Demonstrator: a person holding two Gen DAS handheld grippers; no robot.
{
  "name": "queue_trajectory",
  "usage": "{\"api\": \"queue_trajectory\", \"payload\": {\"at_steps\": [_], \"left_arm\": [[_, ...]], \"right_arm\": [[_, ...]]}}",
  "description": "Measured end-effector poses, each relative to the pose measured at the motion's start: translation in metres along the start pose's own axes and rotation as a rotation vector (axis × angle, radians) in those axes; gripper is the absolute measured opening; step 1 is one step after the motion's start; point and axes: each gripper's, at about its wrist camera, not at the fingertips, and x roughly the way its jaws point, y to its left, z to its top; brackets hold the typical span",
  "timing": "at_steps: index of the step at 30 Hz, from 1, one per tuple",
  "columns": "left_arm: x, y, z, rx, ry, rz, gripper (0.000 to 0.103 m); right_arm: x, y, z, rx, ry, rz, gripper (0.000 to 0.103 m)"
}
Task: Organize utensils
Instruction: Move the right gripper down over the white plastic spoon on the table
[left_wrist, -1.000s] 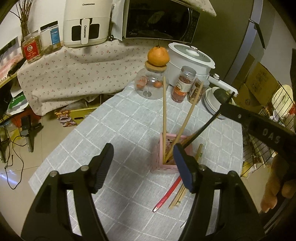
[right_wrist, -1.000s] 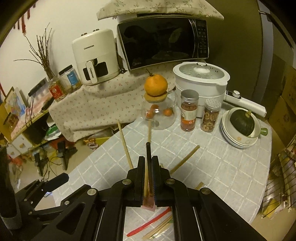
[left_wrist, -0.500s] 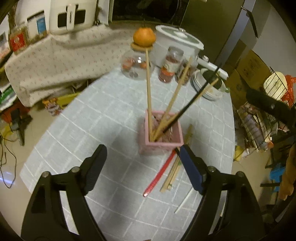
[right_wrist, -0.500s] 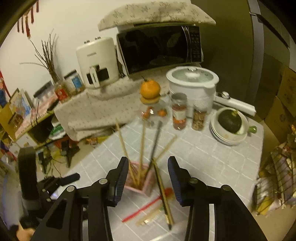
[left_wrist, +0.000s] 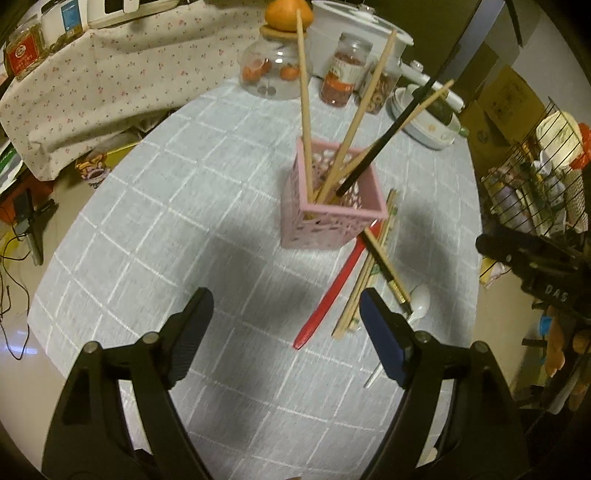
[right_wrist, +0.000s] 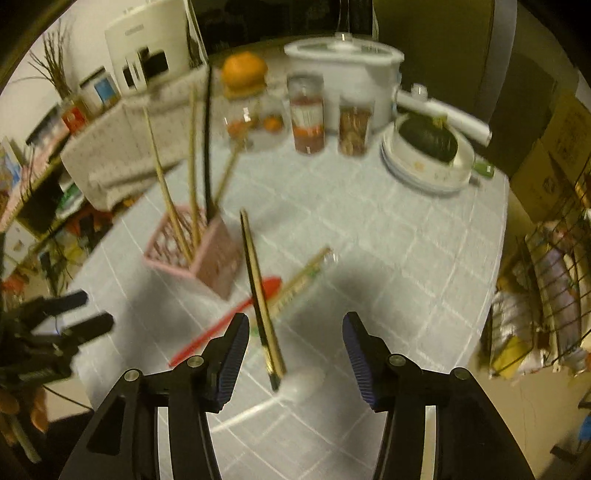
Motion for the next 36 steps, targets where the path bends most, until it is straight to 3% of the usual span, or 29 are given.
{"api": "queue_trajectory", "payload": {"at_steps": [8, 12, 16, 21, 29, 36], "left_arm": [[0.015, -0.002, -0.007, 0.024, 0.041, -0.008, 0.081], [0.021, -0.004, -0.011, 0.035, 0.065, -0.021, 0.081], [0.023, -0.006, -0.012, 0.048, 0.068, -0.016, 0.081], [0.022, -0.008, -0.012, 0.048, 0.068, -0.023, 0.081], [0.022, -0.006, -0.012, 0.042, 0.068, -0.02, 0.081], [0.023, -0.008, -0.015, 0.055, 0.071, -0.021, 0.081]], "right_arm": [[0.034, -0.014, -0.012, 0.054, 0.108, 0.029, 0.053], [0.06, -0.016, -0.027, 0.102, 0.23, 0.093, 0.045], [0.079, -0.008, -0.039, 0.098, 0.308, 0.095, 0.045], [0.087, -0.01, -0.041, 0.136, 0.324, 0.093, 0.045], [0.104, -0.036, -0.049, 0.32, 0.377, 0.073, 0.04], [0.112, -0.022, -0.05, 0.289, 0.364, 0.025, 0.04]]}}
